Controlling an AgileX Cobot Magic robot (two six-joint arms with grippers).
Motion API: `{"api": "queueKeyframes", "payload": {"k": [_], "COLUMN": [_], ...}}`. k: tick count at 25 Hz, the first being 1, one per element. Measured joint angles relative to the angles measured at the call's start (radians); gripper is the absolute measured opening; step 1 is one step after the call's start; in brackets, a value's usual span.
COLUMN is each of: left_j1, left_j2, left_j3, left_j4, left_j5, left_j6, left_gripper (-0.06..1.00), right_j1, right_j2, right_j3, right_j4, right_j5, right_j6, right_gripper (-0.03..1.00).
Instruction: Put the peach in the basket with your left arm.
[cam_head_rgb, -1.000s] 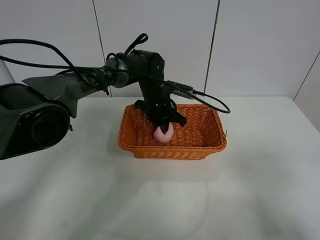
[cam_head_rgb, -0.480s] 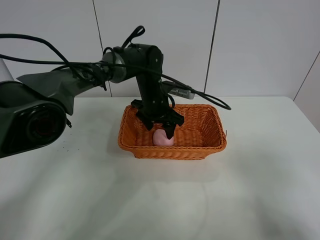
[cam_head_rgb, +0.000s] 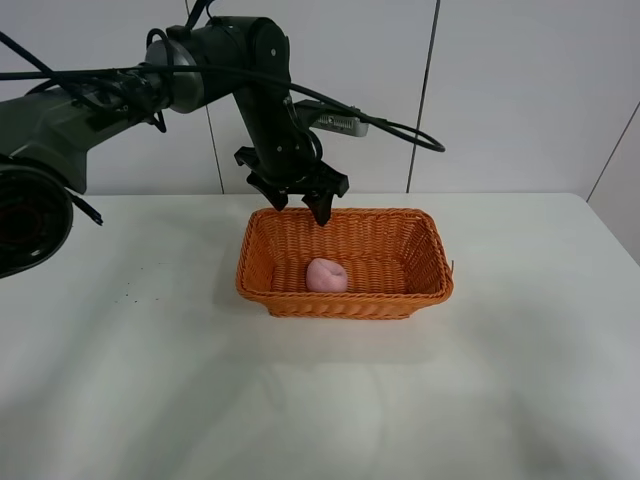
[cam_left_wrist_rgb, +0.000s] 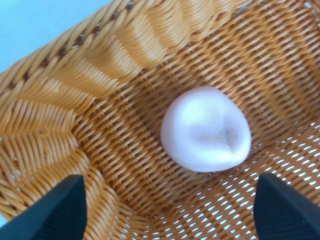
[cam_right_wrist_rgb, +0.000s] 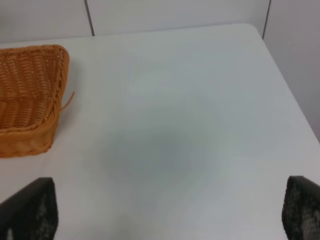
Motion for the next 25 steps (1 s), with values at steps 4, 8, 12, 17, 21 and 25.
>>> {"api": "queueKeyframes", "payload": {"k": [4, 8, 12, 17, 21, 25], "left_j1": [0.049, 0.156, 0.287, 0.446, 0.525, 0.547], "left_j2": [0.0, 0.0, 0.0, 0.0, 0.0, -0.01], "left_j3": [0.0, 0.0, 0.0, 0.0, 0.0, 0.012], "left_j4": [-0.001, 0.006, 0.03, 0.042, 0.045, 0.046], "left_j5": [0.0, 0.0, 0.0, 0.0, 0.0, 0.0], "left_j6": [0.023, 0.032, 0.035, 0.035, 0.036, 0.036], "left_gripper": [0.79, 0.79, 0.79, 0.79, 0.79, 0.79], "right_j1": [0.0, 0.0, 0.0, 0.0, 0.0, 0.0], "right_j2": [0.0, 0.0, 0.0, 0.0, 0.0, 0.0], "right_j3": [0.0, 0.0, 0.0, 0.0, 0.0, 0.0], "right_j4": [0.0, 0.0, 0.0, 0.0, 0.0, 0.0], "right_j5": [0.0, 0.0, 0.0, 0.0, 0.0, 0.0], "right_j6": [0.0, 0.0, 0.0, 0.0, 0.0, 0.0], "right_gripper": [0.69, 0.69, 0.69, 0.69, 0.69, 0.69]}}
